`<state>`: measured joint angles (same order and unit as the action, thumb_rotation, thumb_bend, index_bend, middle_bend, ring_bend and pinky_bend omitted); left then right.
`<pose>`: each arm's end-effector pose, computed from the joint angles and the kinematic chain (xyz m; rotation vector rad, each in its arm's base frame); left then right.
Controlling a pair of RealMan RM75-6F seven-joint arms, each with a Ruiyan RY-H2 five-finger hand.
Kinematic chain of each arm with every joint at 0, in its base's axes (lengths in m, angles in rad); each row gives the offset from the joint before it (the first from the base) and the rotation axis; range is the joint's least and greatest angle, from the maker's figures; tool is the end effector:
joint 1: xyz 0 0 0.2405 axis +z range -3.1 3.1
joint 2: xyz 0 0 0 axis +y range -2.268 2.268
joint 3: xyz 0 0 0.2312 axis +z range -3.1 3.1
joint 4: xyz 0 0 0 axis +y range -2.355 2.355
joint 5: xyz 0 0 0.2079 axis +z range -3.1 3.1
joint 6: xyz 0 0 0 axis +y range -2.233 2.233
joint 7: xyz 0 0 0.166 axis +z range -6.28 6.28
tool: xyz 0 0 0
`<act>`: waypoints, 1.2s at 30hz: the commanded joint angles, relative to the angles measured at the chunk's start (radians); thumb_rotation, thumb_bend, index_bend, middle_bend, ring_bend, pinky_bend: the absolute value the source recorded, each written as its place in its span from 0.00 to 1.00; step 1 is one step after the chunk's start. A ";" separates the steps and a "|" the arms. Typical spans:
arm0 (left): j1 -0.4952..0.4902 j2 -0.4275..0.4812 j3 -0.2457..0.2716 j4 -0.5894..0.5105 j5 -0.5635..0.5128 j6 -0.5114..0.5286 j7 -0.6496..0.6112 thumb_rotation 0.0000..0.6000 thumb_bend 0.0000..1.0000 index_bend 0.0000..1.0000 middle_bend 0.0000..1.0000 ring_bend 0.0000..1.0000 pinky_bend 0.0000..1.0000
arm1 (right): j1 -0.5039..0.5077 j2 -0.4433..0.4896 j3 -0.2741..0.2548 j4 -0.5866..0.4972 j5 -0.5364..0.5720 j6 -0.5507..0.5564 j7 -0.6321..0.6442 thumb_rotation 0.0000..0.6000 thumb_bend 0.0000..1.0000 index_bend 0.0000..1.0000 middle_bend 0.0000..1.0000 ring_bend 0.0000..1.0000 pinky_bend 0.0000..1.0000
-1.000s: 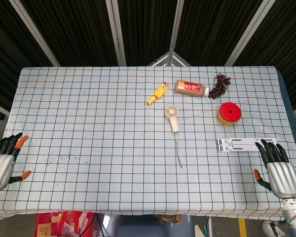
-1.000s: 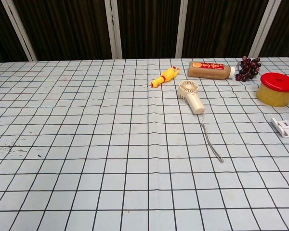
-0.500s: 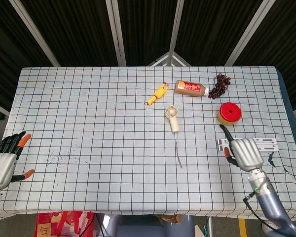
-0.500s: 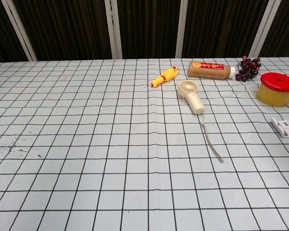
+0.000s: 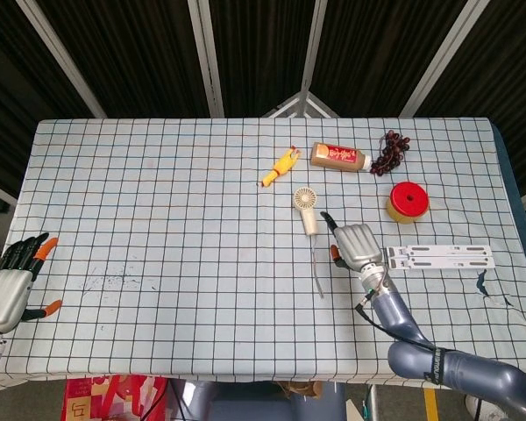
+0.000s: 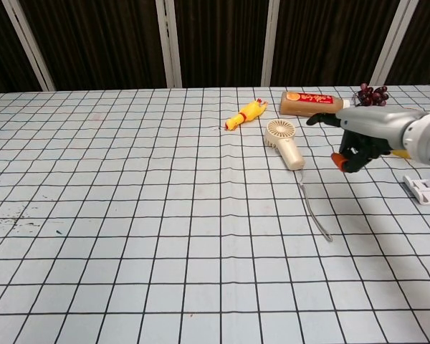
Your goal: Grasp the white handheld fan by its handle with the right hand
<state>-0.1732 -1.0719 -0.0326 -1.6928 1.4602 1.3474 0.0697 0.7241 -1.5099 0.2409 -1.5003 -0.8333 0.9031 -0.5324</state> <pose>-0.2734 0.2192 0.1349 -1.5096 -0.9483 -0.8306 -0.1569 -0.3606 -0.0102 1.7508 -1.0580 0.7261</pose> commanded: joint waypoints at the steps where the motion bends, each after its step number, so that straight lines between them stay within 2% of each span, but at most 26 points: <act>1: 0.000 0.000 0.000 0.003 -0.001 0.000 0.001 1.00 0.03 0.00 0.00 0.00 0.00 | 0.037 -0.060 0.024 0.062 0.061 -0.021 0.000 1.00 0.62 0.00 0.86 0.90 0.85; 7: -0.002 -0.001 -0.002 0.003 -0.010 -0.003 0.004 1.00 0.03 0.00 0.00 0.00 0.00 | 0.067 -0.116 0.028 0.155 0.102 -0.048 0.023 1.00 0.62 0.00 0.86 0.90 0.85; 13: -0.006 -0.003 -0.004 0.003 -0.018 -0.009 0.007 1.00 0.03 0.00 0.00 0.00 0.00 | 0.085 -0.147 0.032 0.195 0.109 -0.060 0.043 1.00 0.62 0.00 0.86 0.90 0.85; 28: -0.009 -0.001 -0.007 0.003 -0.029 -0.014 0.001 1.00 0.03 0.00 0.00 0.00 0.00 | 0.112 -0.170 0.026 0.231 0.140 -0.063 0.051 1.00 0.62 0.00 0.86 0.90 0.85; 36: -0.010 -0.001 -0.007 0.001 -0.026 -0.012 0.002 1.00 0.03 0.00 0.00 0.00 0.00 | 0.112 -0.167 0.018 0.207 0.149 -0.052 0.055 1.00 0.63 0.00 0.86 0.90 0.85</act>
<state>-0.1836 -1.0730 -0.0396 -1.6916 1.4338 1.3354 0.0718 0.8365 -1.6775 0.2601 -1.2908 -0.6841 0.8493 -0.4779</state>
